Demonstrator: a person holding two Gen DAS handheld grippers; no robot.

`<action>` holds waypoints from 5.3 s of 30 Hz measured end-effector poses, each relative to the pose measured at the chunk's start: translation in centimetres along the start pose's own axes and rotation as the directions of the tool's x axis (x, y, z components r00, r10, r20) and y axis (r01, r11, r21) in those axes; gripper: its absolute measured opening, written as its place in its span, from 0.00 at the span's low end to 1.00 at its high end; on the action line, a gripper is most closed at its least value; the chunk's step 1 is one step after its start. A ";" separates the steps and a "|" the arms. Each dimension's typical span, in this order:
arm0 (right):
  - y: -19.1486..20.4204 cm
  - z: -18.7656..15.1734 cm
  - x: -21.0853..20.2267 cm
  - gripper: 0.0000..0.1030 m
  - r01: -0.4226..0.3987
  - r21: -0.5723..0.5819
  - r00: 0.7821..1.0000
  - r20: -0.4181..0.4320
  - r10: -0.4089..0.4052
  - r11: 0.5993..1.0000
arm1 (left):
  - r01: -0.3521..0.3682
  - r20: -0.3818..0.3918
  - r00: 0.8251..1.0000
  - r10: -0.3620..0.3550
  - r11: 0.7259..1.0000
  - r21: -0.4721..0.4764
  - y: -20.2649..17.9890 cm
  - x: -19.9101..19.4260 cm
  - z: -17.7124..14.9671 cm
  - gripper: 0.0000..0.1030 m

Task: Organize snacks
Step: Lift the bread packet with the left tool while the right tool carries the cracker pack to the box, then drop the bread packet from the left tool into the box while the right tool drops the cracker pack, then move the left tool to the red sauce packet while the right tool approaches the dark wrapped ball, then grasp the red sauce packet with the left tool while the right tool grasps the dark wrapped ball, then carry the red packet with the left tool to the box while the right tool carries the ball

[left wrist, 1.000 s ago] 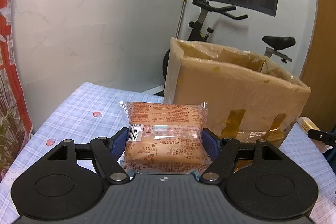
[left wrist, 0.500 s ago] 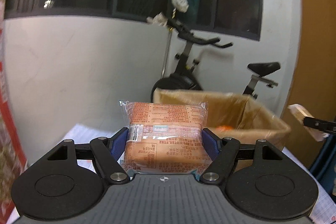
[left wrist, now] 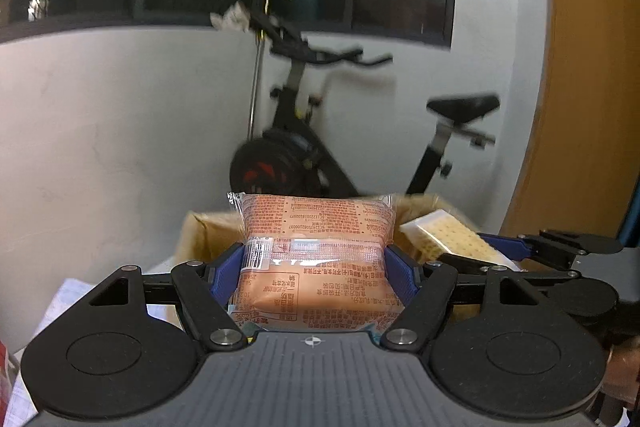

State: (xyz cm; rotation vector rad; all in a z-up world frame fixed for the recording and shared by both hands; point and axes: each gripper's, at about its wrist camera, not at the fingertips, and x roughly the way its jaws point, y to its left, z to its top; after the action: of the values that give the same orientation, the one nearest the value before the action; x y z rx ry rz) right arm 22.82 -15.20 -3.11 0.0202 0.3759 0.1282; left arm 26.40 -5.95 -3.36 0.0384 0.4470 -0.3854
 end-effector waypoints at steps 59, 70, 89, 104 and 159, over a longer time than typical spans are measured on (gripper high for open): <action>4.5 -19.5 -9.4 0.60 -0.068 0.125 0.884 -0.453 0.118 0.990 | -0.009 -0.262 0.965 -0.015 0.996 -0.090 1.7 -11.1 -19.9 0.78; 5.1 -20.9 -8.8 0.54 -0.071 0.121 0.854 -0.505 0.123 0.990 | 0.214 -0.404 0.891 -0.208 0.976 -0.032 -0.8 -10.1 -23.3 0.78; 5.5 -21.0 -8.4 0.48 -0.084 0.102 0.859 -0.496 0.124 0.991 | 0.077 -0.468 0.883 -0.040 0.995 0.060 -0.2 -7.9 -25.4 0.73; 5.3 -21.1 -8.2 0.48 -0.085 0.112 0.862 -0.490 0.130 0.990 | -0.065 -0.434 0.898 0.067 0.998 0.019 3.4 -7.6 -24.6 0.70; 2.2 -17.3 -10.2 0.46 -0.049 0.236 0.916 -0.376 0.138 0.970 | -0.085 -0.284 0.957 0.058 0.993 -0.085 5.4 -12.9 -19.0 0.41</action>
State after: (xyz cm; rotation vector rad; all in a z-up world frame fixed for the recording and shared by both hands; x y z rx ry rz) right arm 6.73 -14.40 -15.40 0.2383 0.7896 0.1854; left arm 9.78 5.88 -15.27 0.0157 0.7436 -0.2873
